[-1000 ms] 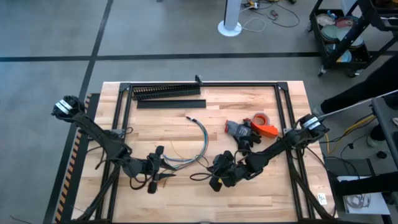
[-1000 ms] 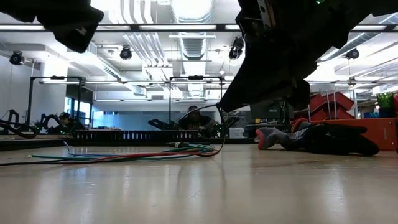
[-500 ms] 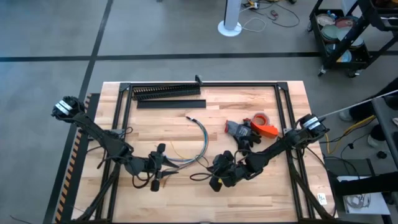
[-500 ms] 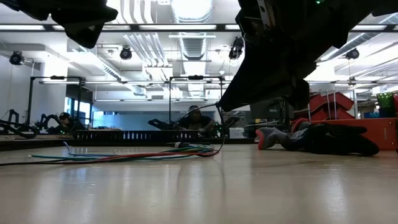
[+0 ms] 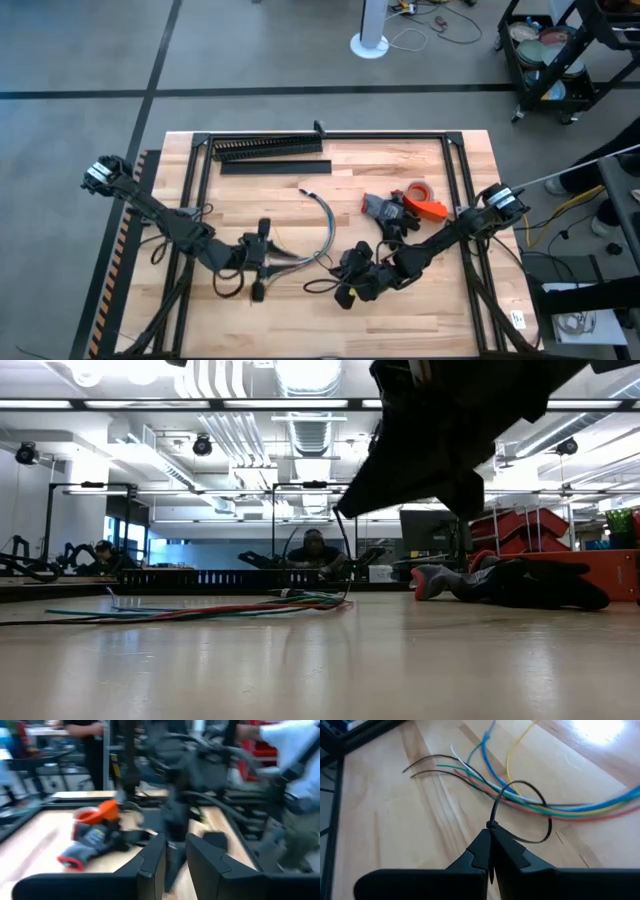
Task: Ziptie cables
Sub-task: Wrap the black zip tie on the cable
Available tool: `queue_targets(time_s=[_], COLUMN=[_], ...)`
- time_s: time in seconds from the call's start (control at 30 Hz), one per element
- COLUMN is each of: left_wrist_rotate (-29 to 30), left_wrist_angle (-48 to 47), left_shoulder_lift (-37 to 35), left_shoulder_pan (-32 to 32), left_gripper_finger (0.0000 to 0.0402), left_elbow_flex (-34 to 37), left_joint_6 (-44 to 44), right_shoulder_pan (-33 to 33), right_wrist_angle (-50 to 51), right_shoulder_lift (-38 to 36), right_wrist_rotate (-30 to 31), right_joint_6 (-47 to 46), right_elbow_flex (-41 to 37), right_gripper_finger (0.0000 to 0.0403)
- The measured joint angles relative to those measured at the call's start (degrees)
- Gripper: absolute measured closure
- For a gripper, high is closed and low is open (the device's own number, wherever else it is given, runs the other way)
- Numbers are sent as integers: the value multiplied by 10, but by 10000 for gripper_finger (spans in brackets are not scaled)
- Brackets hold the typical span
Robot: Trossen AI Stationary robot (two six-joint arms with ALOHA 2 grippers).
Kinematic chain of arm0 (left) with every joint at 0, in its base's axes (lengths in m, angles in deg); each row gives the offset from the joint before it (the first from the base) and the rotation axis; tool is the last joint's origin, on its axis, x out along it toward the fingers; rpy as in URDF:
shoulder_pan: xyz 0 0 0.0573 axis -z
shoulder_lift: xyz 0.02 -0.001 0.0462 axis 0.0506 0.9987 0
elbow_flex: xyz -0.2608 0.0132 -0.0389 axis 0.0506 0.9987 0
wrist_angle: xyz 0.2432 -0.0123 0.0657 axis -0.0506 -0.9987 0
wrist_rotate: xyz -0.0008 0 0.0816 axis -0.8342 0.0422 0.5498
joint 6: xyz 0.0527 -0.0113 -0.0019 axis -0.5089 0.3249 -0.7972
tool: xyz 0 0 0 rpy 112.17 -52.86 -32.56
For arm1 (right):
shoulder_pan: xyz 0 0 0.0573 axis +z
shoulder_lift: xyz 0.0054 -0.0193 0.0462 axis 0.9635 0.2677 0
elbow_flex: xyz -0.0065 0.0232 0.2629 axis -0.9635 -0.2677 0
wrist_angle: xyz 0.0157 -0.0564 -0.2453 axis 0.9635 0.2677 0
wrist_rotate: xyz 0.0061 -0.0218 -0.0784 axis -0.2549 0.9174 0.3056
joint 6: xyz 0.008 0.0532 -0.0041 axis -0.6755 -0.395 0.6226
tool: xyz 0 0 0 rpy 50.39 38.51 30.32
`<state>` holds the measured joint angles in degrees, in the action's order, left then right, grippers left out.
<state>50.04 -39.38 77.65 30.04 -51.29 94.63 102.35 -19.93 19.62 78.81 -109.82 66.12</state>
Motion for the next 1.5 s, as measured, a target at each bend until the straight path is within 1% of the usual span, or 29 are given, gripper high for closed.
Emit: queue_targets(time_s=[0.3,0.43,0.67,0.93,1.17,1.5], left_wrist_rotate=[3,2,0,1,1,1], left_wrist_angle=[-10,-10,-10,-11,-16,-16], left_shoulder_lift=[0,0,0,0,0,0], left_shoulder_pan=[-36,-36,-36,-36,-36,-36], left_gripper_finger=[334,332,340,334,340,329], left_elbow_flex=[6,8,9,9,9,9], left_joint_6=[14,17,26,26,29,37], right_shoulder_pan=[0,0,0,0,0,0], right_wrist_angle=[6,5,5,5,5,5], right_shoulder_lift=[0,0,0,0,0,0], right_wrist_rotate=[-1,-1,-2,-11,-12,-11], right_joint_6=[7,8,8,8,9,9], right_elbow_flex=[2,2,2,2,2,2], right_gripper_finger=[403,403,403,403,403,403])
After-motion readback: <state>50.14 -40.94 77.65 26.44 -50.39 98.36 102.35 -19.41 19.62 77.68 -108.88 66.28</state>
